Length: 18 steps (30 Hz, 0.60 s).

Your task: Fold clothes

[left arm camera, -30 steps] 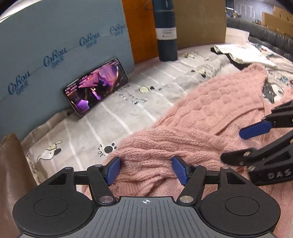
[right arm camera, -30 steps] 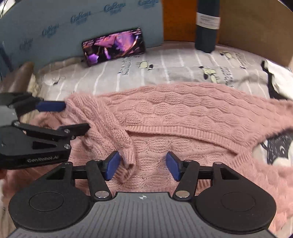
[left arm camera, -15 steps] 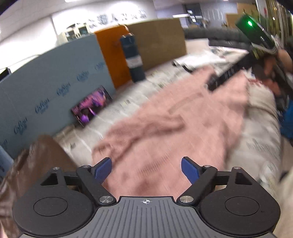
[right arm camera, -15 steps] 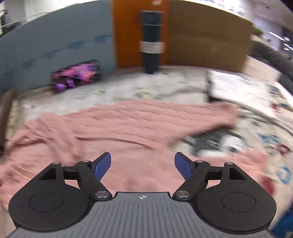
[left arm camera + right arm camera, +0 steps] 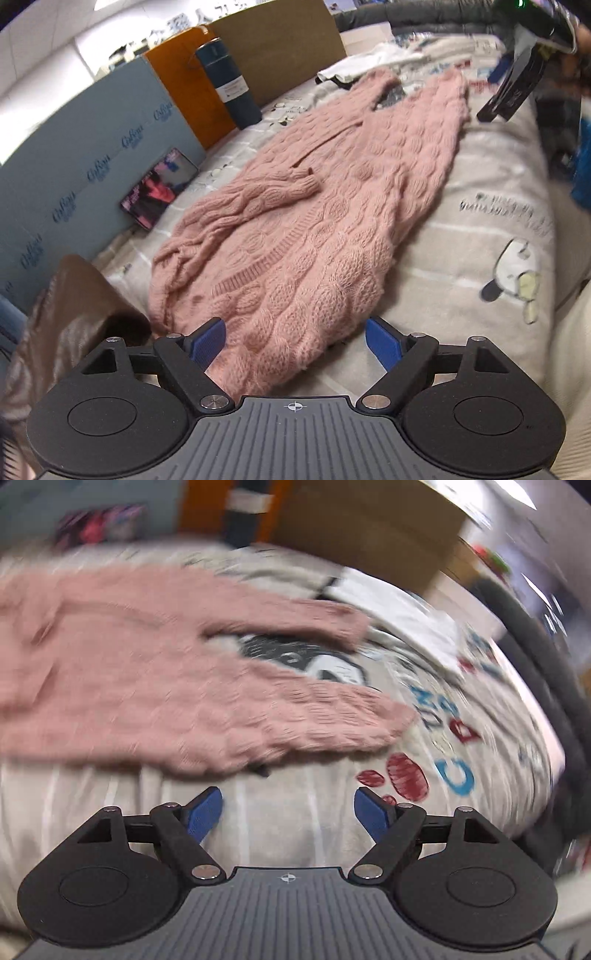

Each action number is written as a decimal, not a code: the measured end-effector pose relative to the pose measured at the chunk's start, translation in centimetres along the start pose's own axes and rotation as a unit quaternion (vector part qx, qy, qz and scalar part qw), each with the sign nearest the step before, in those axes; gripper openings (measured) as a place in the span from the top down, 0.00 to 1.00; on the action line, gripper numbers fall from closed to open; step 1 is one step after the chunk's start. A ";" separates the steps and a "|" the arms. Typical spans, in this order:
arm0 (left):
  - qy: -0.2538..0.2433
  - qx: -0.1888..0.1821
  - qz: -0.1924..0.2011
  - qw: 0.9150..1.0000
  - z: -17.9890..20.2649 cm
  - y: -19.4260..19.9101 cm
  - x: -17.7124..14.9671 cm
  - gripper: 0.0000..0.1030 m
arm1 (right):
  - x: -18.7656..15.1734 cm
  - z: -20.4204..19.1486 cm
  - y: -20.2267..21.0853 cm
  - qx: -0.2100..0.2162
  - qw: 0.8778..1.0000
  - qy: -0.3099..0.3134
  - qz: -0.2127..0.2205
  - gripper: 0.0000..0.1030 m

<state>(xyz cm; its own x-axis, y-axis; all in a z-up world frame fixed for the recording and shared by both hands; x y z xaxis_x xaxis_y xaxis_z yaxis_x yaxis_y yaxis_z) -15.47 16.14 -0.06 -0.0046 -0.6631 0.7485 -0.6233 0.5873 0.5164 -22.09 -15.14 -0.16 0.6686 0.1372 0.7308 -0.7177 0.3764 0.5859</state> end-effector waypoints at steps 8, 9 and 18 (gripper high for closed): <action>-0.097 0.010 0.035 0.995 2.2 -1.2 0.7 0.18 | 2.0 -2.4 -1.9 0.021 0.992 0.094 0.078 0.26; -0.096 0.011 0.035 0.995 2.1 -1.4 0.8 0.19 | 2.4 -2.4 -2.2 0.024 0.991 0.097 0.083 0.26; -0.017 0.030 0.026 0.999 0.0 -2.1 1.3 0.78 | 3.7 3.8 -5.0 -0.009 0.997 -0.009 0.083 0.58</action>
Point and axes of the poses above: each gripper's, at about its wrist camera, not at the fingertips, and y roughly against the way its jaws point, z to its right, x to its top, the point moved 6 cm from there along -y, roughly the way its jaws point, and after that the axes turned 15 degrees about z, right-handed, at the moved point
